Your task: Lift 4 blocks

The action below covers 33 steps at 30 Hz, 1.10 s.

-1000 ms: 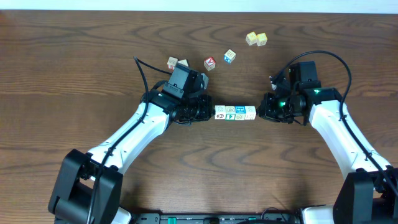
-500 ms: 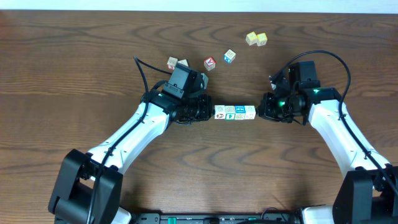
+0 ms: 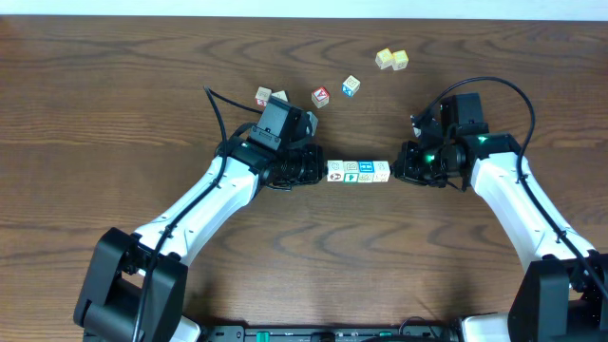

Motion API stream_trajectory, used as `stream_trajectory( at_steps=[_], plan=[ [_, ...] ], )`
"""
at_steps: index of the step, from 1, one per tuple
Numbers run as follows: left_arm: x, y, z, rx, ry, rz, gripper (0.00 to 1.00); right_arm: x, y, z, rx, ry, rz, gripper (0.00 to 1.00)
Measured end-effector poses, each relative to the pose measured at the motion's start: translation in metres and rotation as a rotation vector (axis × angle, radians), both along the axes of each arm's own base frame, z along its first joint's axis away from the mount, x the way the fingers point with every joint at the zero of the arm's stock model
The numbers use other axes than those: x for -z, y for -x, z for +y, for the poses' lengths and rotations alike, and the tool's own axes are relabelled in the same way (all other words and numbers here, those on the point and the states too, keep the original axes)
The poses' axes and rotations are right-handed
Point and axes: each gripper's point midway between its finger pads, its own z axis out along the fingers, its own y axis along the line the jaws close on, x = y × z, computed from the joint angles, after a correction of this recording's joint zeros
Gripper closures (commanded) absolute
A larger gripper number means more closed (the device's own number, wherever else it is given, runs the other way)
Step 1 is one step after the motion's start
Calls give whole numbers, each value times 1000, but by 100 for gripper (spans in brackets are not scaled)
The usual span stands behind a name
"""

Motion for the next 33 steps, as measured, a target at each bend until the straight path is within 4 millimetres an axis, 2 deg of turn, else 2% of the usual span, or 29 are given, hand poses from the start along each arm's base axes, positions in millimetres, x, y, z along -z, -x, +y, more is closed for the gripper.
stream_trajectory(
  at_steps=[8,19,26,33],
  plan=[
    [12,0,0,-11,-14,36,93,0,0,0,-1,0,0,99],
    [15,-2,0,-22,-18,37,93,-1,-4,1,-1,-3,-20,99],
    [19,-4,-2,-23,-30,28,93,10,2,0,0,0,-6,99],
    [19,-5,-1,-29,-35,22,93,11,2,0,0,0,-8,99]
  ],
)
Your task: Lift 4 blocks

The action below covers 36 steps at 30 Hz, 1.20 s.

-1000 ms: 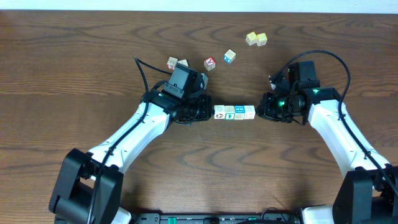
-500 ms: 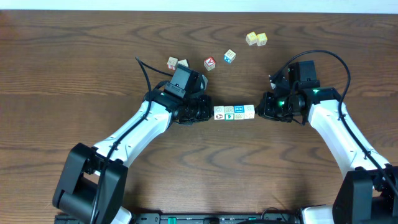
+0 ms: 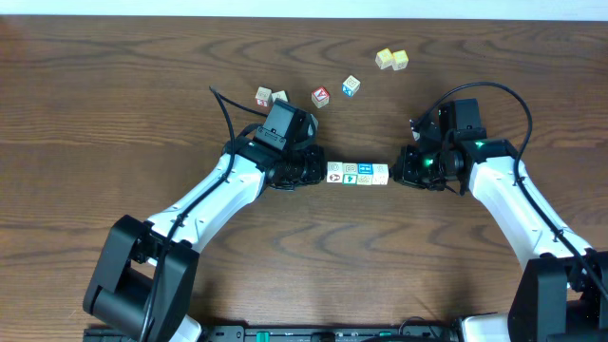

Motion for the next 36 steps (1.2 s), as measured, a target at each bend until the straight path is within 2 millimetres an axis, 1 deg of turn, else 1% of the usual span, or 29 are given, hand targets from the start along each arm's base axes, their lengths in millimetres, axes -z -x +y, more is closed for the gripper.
stream_trajectory(
  at_steps=[4,10,13,16,20,25,29,32,36],
  plan=[
    [5,0,0,0,-6,11,93,0,-1,0,0,-1,-5,99],
    [29,7,-2,13,-37,67,93,-1,-3,1,-2,-4,-13,99],
    [33,13,-3,20,-42,83,93,1,-4,1,-2,-5,-13,99],
    [34,13,-2,19,-44,85,93,9,-5,1,-1,1,5,99],
    [34,13,-2,18,-46,84,93,30,-5,-2,4,24,55,99],
    [33,13,-4,21,-38,83,93,48,-4,-3,6,38,98,99],
    [37,13,-4,24,-37,91,93,52,-3,-4,7,44,108,99],
    [50,15,-3,25,-53,123,93,52,-3,-4,7,44,109,99],
    [61,17,-3,26,-65,143,93,53,-2,-3,3,44,112,99]
  ],
)
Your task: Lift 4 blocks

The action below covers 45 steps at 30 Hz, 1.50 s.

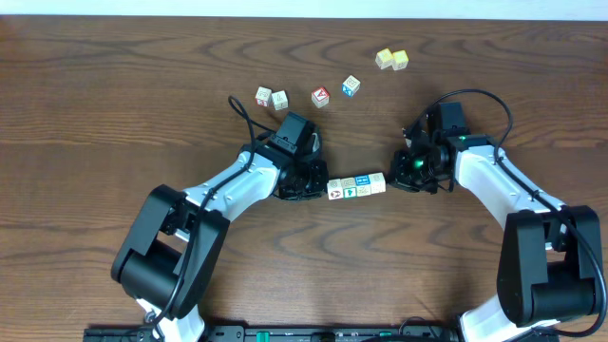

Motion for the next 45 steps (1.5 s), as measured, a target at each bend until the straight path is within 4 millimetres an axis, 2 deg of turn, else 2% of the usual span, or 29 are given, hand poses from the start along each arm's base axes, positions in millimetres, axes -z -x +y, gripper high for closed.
stream_trajectory(
  at_steps=[10,45],
  plan=[
    [0,-4,-1,-1,4,-16,93,4,11,-2,-8,39,43,99],
    [0,-1,-5,11,7,-17,93,8,9,-9,-4,95,29,99]
  ],
)
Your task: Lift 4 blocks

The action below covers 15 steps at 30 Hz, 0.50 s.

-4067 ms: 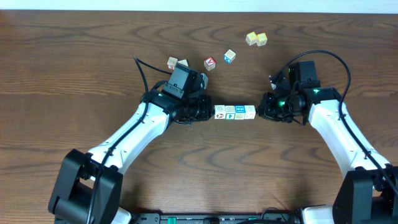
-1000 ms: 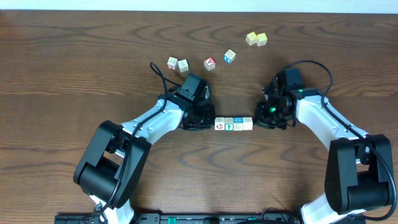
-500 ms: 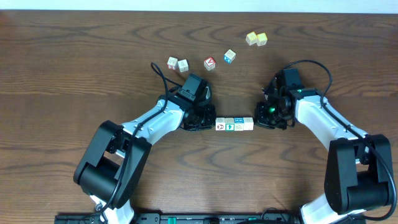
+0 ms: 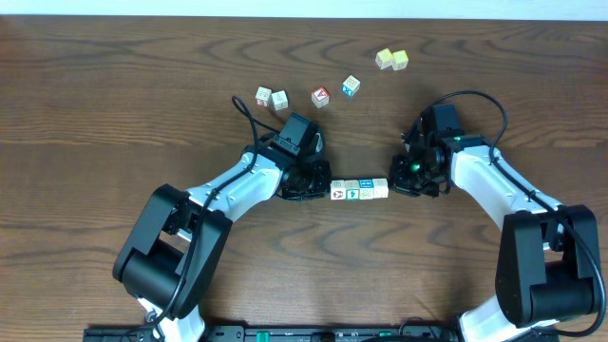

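A row of small picture blocks (image 4: 359, 190) lies end to end at the table's middle, level in the overhead view. My left gripper (image 4: 321, 182) presses against the row's left end. My right gripper (image 4: 395, 179) meets the right end. Both sets of fingers are dark and hidden under the wrists, so their state does not show. Whether the row rests on the wood or hangs just above it cannot be told from above.
Loose blocks lie behind the arms: two pale ones (image 4: 272, 98), a red one (image 4: 320, 96), a blue-faced one (image 4: 351, 85) and a yellow pair (image 4: 391, 59) at the back. Cables loop above each wrist. The wooden table (image 4: 95, 142) extends to both sides.
The row was tilted, right end higher in the picture; now it is level and a little nearer the front edge. Both grippers still bear on its ends, barely shifted.
At first the row sat level between both grippers, farther back on the table. A moment later it was much the same. Then both arms had turned inward and the row was tilted and nearer the front. Now it is level again, still squeezed between them.
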Motion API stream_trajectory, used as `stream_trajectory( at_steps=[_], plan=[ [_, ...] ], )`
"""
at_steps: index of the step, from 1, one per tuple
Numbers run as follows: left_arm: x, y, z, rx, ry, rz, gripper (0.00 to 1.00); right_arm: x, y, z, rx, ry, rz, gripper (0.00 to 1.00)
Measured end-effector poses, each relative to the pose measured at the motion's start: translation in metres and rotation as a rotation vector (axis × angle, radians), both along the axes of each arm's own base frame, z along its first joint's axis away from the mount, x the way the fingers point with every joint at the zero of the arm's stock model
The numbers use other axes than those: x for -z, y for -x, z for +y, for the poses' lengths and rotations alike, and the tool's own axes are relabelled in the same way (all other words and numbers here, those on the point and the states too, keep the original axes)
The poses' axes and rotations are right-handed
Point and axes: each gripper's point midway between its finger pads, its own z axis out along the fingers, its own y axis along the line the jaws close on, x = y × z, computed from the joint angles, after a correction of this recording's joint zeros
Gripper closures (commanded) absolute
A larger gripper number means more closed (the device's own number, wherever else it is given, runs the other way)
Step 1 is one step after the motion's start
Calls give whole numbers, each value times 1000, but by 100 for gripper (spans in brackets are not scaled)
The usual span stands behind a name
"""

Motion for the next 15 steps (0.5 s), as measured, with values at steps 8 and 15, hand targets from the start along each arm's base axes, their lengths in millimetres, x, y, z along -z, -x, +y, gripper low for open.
stream_trajectory(
  at_steps=[8,15],
  plan=[
    [0,2,-1,4,-2,3,93,2,3,-1,1,5,7,99],
    [1,6,-1,11,-4,19,93,19,19,-1,-5,1,35,99]
  ],
)
